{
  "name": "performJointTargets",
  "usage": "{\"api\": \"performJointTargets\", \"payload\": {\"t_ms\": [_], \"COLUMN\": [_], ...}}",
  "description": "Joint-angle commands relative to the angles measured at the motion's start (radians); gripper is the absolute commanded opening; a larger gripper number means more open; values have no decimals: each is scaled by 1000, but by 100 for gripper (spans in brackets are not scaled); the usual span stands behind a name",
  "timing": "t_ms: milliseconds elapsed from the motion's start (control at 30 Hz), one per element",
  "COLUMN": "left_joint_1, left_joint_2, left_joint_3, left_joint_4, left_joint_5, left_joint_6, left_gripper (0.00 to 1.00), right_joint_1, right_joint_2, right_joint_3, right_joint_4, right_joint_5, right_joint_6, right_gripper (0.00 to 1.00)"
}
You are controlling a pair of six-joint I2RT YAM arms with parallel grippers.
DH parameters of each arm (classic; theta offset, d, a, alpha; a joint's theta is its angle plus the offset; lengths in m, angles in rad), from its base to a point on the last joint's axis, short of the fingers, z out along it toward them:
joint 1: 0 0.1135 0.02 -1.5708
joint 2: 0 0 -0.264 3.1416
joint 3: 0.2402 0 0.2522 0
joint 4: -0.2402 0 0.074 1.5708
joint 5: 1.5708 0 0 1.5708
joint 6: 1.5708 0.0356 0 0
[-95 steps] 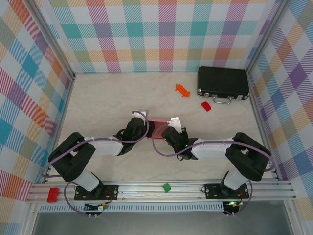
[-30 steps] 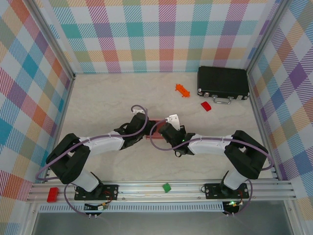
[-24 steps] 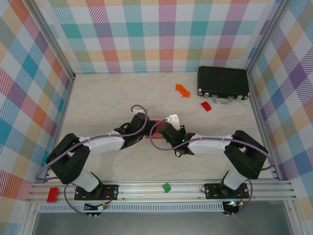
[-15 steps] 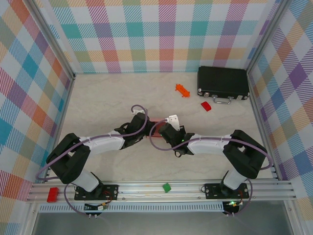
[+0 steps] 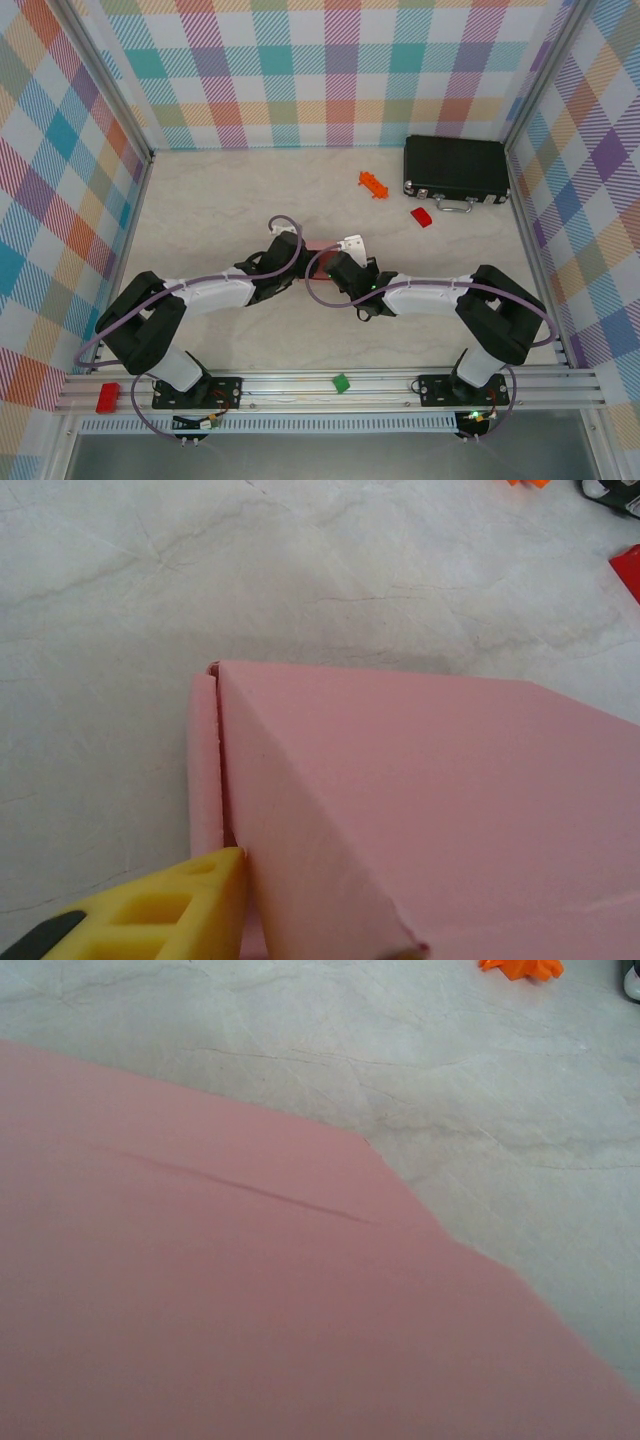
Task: Fold the paper box
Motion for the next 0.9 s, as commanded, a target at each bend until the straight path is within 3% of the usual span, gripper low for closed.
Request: {"api": "performJointTargets", "payload": {"t_ms": [0,600,867], "left_joint_1": [-6,-8,-8], "left_joint_2": [-10,-57,-54], "left_joint_3": [-29,-73,-88], "left_joint_4": [32,-9,-22], "left_joint_5": [22,-2,-1], "left_joint_6": [36,129,132], "left_gripper": [43,44,43], "right_joint_1": [1,4,10], "right_joint_2": [1,-13,-12], "right_joint_3": [-11,-20,-12], "right_joint_4": [-42,-103,-118], "right_joint_5": [-27,-77,-101], "right_joint_6": [19,-24,-36], "right_gripper": [9,12,20]}}
